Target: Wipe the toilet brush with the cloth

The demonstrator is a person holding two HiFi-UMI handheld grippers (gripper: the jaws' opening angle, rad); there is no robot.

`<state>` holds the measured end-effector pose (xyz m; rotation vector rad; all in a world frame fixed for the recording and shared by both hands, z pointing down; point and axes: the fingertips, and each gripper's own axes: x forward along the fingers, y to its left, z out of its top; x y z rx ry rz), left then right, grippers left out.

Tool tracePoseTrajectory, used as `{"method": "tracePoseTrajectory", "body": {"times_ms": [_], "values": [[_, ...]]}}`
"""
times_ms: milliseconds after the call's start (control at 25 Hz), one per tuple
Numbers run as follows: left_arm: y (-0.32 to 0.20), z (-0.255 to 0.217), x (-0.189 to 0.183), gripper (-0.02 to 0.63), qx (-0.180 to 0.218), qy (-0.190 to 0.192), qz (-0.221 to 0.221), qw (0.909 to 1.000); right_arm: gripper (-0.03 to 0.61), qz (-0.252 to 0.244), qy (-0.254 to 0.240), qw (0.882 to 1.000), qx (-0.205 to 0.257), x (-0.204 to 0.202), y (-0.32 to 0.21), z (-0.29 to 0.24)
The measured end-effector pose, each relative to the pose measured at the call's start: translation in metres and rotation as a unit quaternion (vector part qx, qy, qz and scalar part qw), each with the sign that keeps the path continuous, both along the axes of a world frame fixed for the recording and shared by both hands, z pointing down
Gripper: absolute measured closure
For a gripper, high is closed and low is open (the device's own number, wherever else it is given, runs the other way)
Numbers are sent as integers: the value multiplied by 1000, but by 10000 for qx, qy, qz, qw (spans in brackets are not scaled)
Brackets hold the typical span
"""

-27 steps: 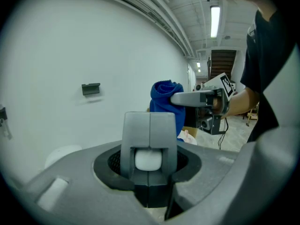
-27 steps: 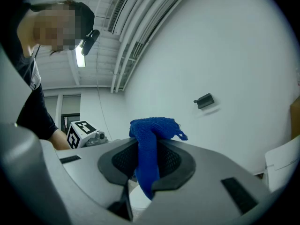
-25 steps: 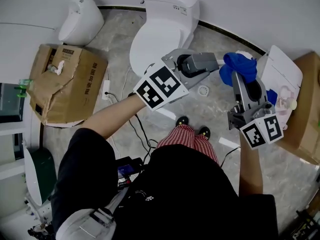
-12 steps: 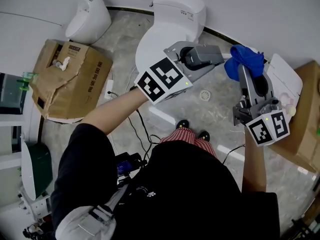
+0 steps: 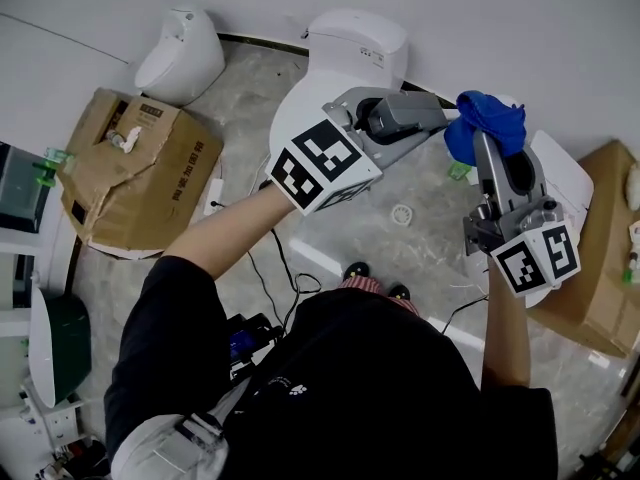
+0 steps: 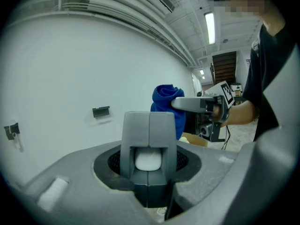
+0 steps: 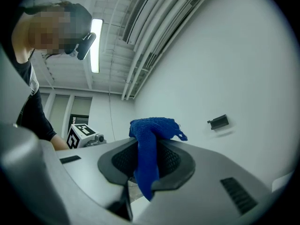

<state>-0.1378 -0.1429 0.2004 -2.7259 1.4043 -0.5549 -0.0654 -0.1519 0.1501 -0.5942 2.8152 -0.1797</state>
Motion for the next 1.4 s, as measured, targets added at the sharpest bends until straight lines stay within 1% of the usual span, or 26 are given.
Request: {"method": "tracePoseTrajectory", "body": {"times_ms": [240, 440, 680, 840, 1000, 1240, 1400], "values": [[8, -17, 6, 448, 237, 160, -26, 9996, 500, -97, -87, 9998, 151, 3, 9, -18], [14, -38, 3, 448, 448, 351, -75, 9983, 500, -184, 58, 9992, 347, -8, 17, -25], [19, -55, 13, 448, 668, 437, 48, 9968, 500, -197, 45, 9990, 400, -10, 14, -30], [21, -69, 14, 448, 769, 599, 108, 9952, 500, -183, 47, 9989, 418, -13, 7, -34], [28, -81, 19, 448, 790, 802, 221, 9934, 500, -183, -57, 9989, 419, -11, 7, -42], [28, -87, 25, 448, 815, 849, 198, 9929, 500, -217, -76, 9982, 547, -7, 6, -48], [32, -88, 22, 448, 872, 778, 195, 9930, 500, -171, -35, 9981, 597, -10, 7, -47]]}}
